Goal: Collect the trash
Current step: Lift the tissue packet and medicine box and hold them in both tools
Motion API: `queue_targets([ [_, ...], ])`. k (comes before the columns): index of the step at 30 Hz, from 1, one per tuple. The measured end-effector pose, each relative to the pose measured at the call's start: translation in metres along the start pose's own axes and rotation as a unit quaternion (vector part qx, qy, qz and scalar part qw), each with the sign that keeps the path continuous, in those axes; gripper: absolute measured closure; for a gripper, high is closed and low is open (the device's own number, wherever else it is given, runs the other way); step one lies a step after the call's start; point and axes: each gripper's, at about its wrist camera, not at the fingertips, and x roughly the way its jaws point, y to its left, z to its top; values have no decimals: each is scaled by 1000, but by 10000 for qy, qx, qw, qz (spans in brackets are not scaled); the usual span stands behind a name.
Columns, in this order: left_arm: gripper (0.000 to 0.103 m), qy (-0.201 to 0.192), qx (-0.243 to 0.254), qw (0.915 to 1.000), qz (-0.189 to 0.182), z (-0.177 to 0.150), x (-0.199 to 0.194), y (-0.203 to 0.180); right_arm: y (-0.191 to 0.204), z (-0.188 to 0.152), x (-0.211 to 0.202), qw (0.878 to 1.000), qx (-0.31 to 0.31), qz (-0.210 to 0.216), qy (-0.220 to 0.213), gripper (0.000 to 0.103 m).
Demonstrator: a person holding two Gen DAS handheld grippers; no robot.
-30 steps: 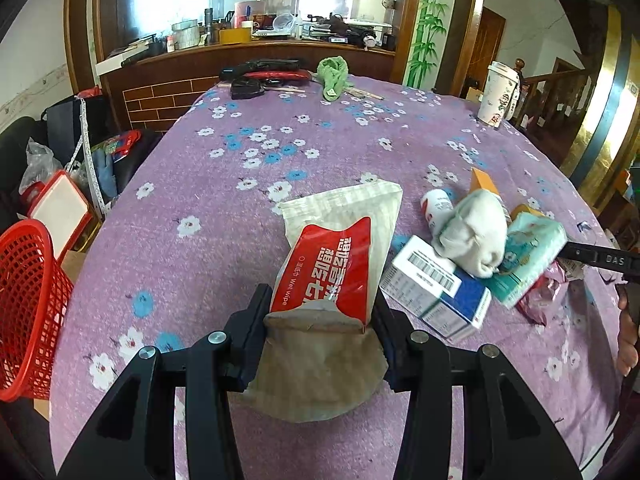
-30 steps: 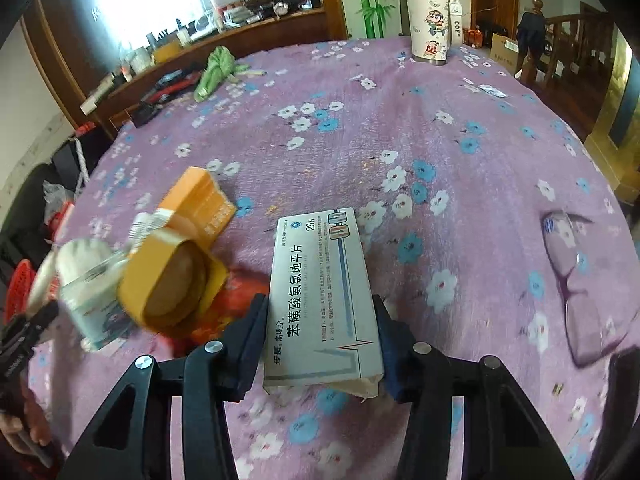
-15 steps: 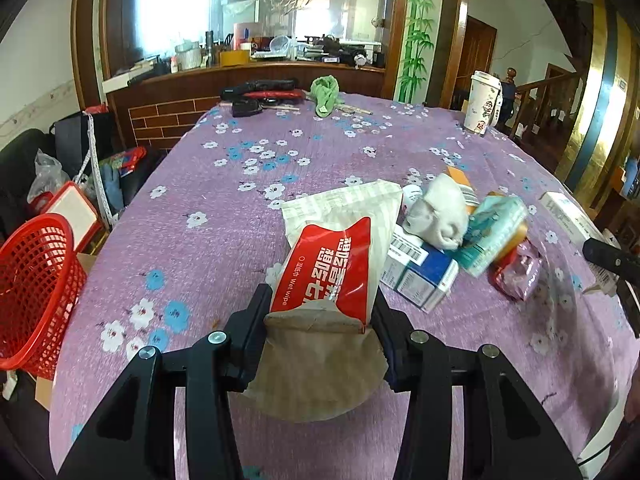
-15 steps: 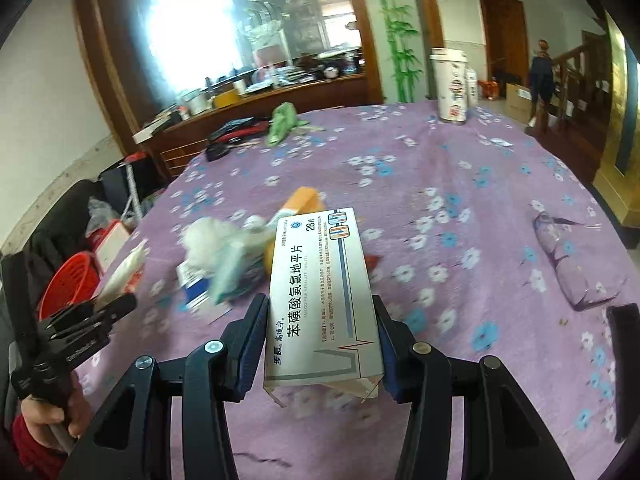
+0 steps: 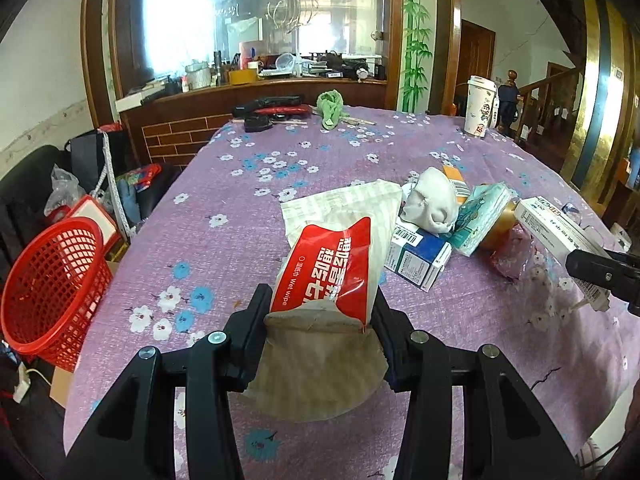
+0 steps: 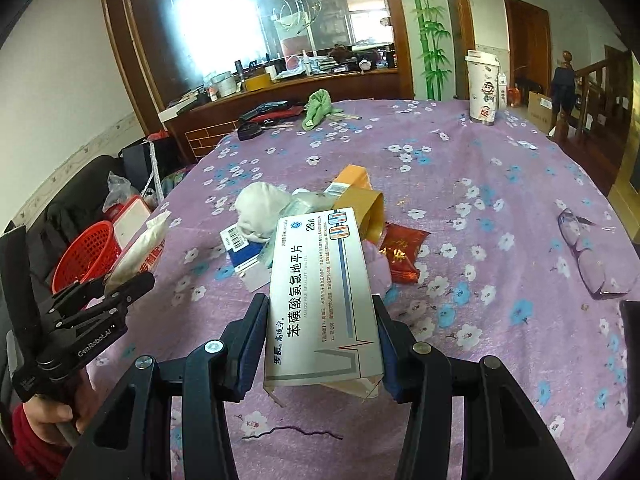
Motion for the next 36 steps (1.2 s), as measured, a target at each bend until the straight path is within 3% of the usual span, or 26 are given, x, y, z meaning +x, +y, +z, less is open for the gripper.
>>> queue_targets([
  [20, 57, -224, 253, 9984, 456, -7, -7, -10, 16, -3, 3, 9997, -206, 99, 86, 50],
  [36, 57, -297, 229, 9977, 559, -9, -12, -4, 26, -5, 3, 9994, -271, 150, 144, 50],
])
